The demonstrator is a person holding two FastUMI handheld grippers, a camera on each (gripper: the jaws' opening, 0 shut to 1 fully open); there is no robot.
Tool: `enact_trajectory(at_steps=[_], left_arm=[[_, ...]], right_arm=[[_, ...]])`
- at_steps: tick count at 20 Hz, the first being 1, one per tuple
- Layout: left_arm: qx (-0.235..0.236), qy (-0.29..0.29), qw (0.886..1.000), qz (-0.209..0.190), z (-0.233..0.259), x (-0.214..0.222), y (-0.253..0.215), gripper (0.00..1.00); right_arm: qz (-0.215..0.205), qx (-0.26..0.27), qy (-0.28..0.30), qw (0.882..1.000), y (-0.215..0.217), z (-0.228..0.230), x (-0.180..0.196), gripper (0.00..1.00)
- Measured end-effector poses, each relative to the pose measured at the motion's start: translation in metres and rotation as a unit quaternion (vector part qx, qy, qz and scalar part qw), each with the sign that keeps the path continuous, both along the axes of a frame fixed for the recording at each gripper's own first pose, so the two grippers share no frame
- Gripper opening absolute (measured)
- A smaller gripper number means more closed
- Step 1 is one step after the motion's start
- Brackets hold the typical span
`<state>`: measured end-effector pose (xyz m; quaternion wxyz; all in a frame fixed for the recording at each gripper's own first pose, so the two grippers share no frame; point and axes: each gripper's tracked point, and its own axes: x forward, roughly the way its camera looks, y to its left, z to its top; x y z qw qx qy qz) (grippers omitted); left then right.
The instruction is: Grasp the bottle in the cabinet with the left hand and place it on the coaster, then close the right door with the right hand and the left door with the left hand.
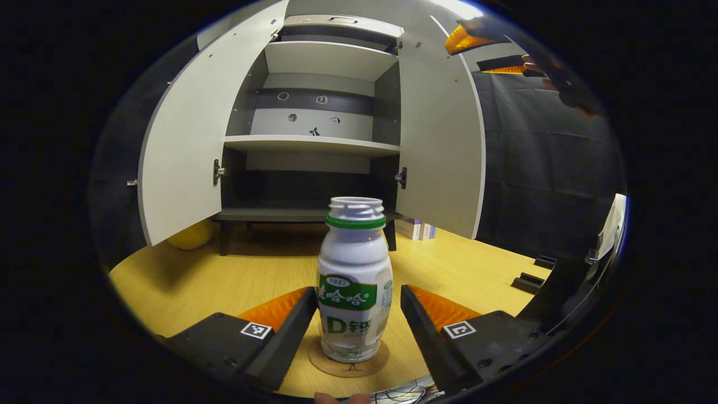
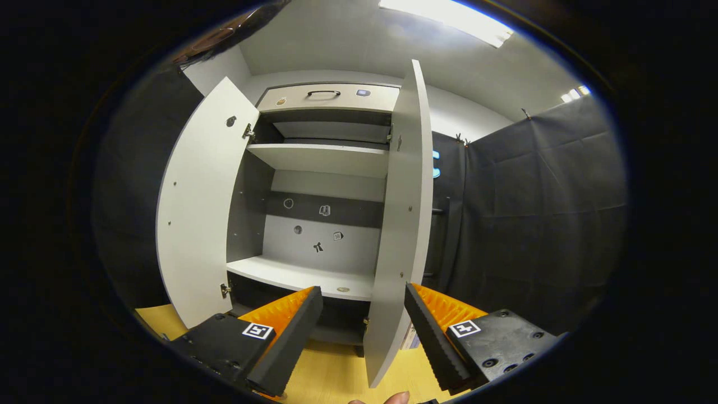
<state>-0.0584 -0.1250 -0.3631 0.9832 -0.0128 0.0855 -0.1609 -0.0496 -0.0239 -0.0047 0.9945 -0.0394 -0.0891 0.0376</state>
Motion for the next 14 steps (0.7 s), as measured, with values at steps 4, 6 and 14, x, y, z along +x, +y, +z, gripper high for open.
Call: enact_trajectory(at_steps=[4, 6, 14], left_arm=[[0.005, 0.022, 1.000, 0.015, 0.001, -0.018, 0.015, 0.95], [0.009, 0.031, 0.999, 0.024, 0.016, -0.031, 0.025, 0.95], [-0.021, -0.002, 0.998, 0.062, 0.180, -0.036, 0.073, 0.95]], right_arm=[[0.008, 0.012, 0.014, 1.000, 0.005, 0.000, 0.002, 0.98], [-0.006, 0.002, 0.023, 1.000, -0.001, -0.001, 0.004, 0.97], [-0.011, 0.044, 0.038, 0.998, 0.002, 0.018, 0.002, 0.98]])
